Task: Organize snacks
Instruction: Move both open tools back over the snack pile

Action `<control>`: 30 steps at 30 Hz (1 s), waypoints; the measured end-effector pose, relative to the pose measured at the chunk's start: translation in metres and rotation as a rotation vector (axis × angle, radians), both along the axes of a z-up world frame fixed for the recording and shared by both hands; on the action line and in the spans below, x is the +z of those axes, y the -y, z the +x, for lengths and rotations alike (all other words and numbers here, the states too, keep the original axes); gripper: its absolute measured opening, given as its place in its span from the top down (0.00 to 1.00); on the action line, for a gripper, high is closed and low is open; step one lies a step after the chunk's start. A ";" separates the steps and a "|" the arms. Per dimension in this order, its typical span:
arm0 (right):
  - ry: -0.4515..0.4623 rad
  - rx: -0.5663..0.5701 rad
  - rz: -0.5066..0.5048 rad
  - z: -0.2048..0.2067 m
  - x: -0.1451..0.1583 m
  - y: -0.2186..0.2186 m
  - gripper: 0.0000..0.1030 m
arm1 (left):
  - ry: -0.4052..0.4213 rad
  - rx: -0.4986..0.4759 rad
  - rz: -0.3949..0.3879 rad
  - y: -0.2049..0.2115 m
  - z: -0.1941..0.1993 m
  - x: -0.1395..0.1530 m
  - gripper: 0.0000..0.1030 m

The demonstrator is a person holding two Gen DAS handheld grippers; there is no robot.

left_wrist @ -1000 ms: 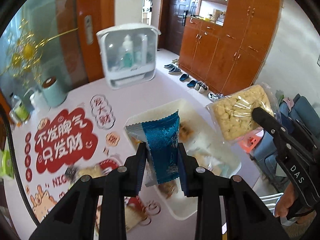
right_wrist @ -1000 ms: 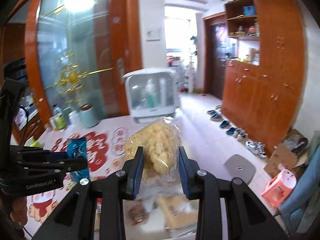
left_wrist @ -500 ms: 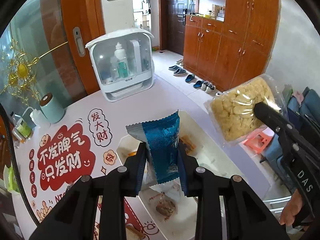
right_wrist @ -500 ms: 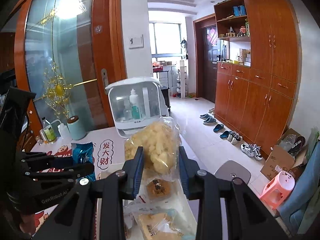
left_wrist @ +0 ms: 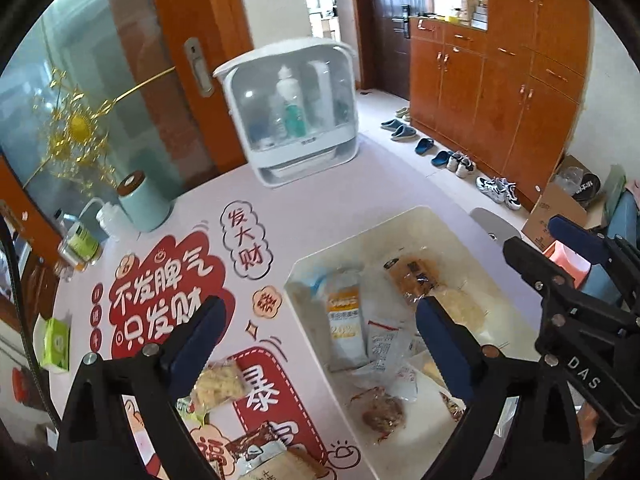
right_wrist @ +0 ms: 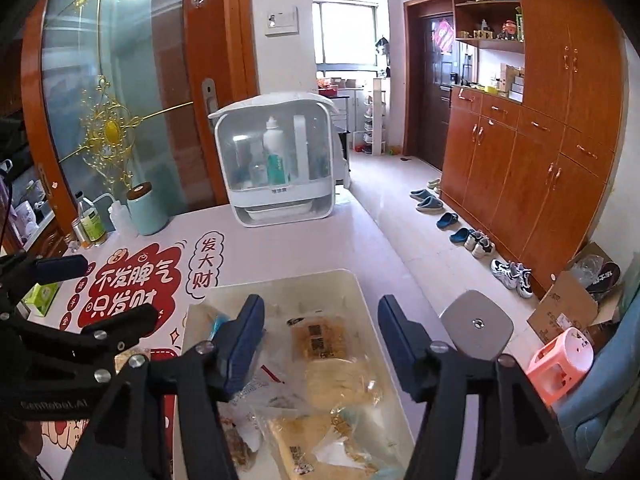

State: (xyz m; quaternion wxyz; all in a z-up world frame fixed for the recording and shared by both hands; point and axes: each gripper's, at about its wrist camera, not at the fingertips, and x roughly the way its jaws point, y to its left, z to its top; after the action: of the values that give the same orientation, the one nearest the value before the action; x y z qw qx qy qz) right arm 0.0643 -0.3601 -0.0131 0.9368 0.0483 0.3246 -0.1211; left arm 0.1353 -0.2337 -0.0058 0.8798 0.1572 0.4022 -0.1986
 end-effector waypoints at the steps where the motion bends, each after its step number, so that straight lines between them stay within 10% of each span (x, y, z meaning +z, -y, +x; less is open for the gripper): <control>1: -0.002 0.005 -0.001 0.000 -0.001 -0.001 0.42 | -0.002 0.008 0.000 -0.003 0.001 -0.001 0.08; 30: -0.049 0.107 -0.025 -0.032 -0.005 -0.049 0.42 | -0.040 0.098 -0.002 -0.069 -0.056 -0.008 0.08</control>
State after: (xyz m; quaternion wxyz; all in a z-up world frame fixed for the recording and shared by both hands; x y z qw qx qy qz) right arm 0.0319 -0.3112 -0.0176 0.9342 0.0162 0.3481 -0.0759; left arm 0.0789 -0.1649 -0.0142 0.8803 0.1323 0.4269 -0.1589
